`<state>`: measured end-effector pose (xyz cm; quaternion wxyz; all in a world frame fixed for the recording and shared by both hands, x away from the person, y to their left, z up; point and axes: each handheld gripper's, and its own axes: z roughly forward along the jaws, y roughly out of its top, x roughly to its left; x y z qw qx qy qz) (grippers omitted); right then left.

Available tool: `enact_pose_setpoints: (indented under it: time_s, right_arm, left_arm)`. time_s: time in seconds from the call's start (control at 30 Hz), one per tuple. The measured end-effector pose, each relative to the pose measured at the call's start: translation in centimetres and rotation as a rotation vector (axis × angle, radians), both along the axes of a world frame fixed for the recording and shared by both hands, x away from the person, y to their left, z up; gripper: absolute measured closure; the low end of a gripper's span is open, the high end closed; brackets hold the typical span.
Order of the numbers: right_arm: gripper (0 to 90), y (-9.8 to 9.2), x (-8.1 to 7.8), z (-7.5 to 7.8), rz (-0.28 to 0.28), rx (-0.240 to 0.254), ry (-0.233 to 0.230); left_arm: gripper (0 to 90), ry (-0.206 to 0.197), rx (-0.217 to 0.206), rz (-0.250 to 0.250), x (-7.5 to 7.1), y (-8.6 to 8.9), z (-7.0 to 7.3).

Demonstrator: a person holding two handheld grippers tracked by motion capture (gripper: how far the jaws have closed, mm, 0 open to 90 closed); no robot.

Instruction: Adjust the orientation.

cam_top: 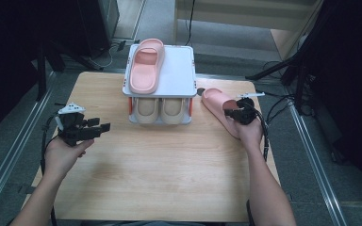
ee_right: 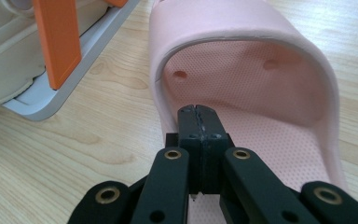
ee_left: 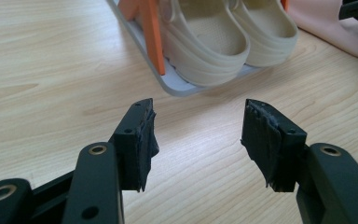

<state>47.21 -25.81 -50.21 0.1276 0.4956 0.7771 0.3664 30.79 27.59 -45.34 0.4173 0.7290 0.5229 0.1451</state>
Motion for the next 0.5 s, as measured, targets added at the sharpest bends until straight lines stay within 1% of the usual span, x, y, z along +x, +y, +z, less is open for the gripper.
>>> enact_pose_setpoints:
  time_s: [0.1,0.17,0.2,0.27,0.43,0.47,0.5]
  right_arm:
    - [90.0,0.1,0.1,0.0,0.004,0.002,0.001]
    - [90.0,0.3,0.1,0.0,0.005,0.005,0.003]
    - [90.0,0.4,0.1,0.0,0.008,0.009,0.004]
    - [90.0,0.6,0.1,0.0,0.016,0.005,0.004]
    - [90.0,1.8,-0.1,0.2,0.038,0.017,0.008]
    - [90.0,2.0,-0.2,0.3,0.044,0.014,0.007]
    - [90.0,2.2,-0.1,0.2,0.051,0.014,0.003]
  left_arm:
    - [44.0,0.003,0.007,0.006,-0.1,0.1,-0.2]
    - [44.0,0.000,0.002,0.014,-0.2,0.2,-0.4]
    - [44.1,0.006,-0.001,0.018,-0.2,0.2,-0.4]
    - [44.0,0.005,-0.005,0.021,-0.2,0.2,-0.5]
    - [44.0,0.014,0.010,0.014,-0.1,0.0,-0.8]
    - [43.8,0.022,0.013,0.009,0.0,0.0,-0.8]
    - [43.8,0.021,0.010,0.016,0.0,0.0,-0.9]
